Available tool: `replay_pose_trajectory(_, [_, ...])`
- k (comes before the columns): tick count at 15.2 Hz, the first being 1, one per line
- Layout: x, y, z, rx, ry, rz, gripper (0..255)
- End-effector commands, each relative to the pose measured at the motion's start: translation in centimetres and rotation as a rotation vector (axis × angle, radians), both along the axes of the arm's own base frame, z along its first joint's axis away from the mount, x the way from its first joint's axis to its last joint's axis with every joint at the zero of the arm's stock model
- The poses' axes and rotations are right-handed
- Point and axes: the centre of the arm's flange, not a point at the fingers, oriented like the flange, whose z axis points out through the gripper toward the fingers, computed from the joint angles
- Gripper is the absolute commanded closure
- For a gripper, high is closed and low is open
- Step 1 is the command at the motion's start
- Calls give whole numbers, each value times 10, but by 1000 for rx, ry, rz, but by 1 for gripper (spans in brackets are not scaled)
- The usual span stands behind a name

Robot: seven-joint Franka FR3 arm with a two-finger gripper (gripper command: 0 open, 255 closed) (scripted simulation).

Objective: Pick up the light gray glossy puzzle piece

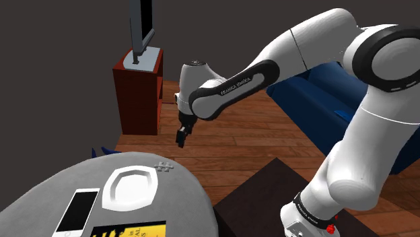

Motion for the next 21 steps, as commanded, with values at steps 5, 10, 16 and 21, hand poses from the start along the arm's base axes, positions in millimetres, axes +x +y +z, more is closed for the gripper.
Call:
replay_pose_trajectory(5, [11, 58, -56, 0, 4, 124, 0])
replay_pose_trajectory(10, [15, 92, -93, 0, 5, 195, 0])
replay_pose_trajectory(16, [15, 92, -124, 0, 5, 195, 0])
replay_pose_trajectory(21, [15, 92, -128, 0, 5, 195, 255])
